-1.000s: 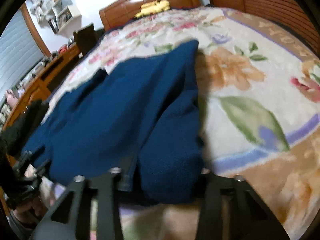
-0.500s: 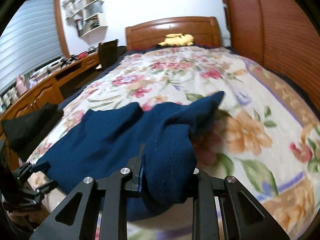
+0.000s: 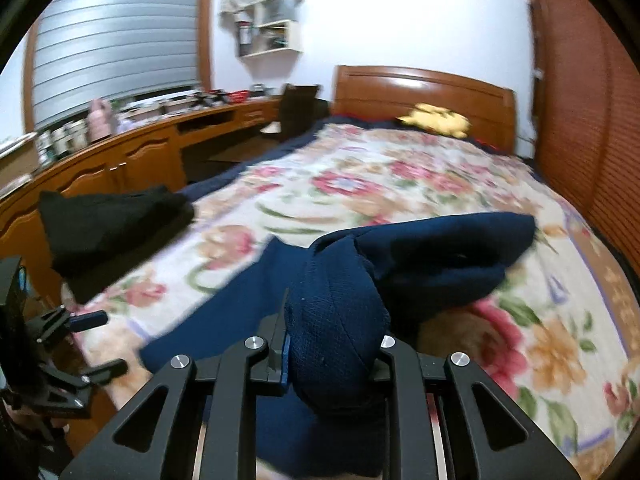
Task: Fold large clothes
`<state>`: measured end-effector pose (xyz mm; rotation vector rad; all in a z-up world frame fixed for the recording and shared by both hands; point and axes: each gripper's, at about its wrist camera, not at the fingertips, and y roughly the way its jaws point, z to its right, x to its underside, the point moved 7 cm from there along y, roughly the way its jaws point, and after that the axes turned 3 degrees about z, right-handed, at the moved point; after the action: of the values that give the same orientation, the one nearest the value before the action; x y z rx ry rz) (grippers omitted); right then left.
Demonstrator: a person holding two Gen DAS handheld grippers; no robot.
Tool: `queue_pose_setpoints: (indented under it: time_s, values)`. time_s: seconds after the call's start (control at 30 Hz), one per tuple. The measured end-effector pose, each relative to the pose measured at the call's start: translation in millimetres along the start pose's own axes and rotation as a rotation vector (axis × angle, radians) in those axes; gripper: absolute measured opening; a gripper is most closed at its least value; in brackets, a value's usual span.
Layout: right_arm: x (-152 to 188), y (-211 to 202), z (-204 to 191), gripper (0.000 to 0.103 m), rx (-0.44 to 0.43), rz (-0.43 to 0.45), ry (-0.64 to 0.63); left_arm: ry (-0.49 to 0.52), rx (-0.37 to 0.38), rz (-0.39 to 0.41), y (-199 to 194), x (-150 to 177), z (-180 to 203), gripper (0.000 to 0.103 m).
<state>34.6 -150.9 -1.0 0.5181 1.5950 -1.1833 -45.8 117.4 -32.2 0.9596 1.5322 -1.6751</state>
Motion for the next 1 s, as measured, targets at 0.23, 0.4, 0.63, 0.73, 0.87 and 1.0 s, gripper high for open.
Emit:
queue_pose_setpoints:
  time_s: [0.23,0.4,0.63,0.73,0.87,1.0]
  values:
    - [33.2,65.0,-78.6,0.027,-0.191,-0.185,-0.016,-0.029,-0.033,-0.017,0.2,7.8,-29.4,0.080]
    - [33.3,85.5,-84.1,0.053,-0.257,-0.195,0.000,-0.020,-0.032,-0.025,3.0,12.7,-30.1,0.080]
    - [2.4,45.3,-46.3,0.070,-0.210,-0.043,0.002,-0.042,-0.008,-0.007,0.9,7.0,-21.3,0.080]
    - [15.6,39.0,-19.2,0.070,-0.137,-0.028,-0.023,-0.039,-0.004,0.017,-2.1,-1.7,-15.0,0.080]
    - [55.0,51.7,7.4,0.052,-0.058,-0.081,-0.024,-0.056,0.015,0.052,-6.9,-14.7,-8.3,0.080]
    - [90.8,83.2,21.7,0.040,-0.045,-0.143,0.022,-0.077,0.040,0.053,-1.8,-24.9,-1.4,0.080]
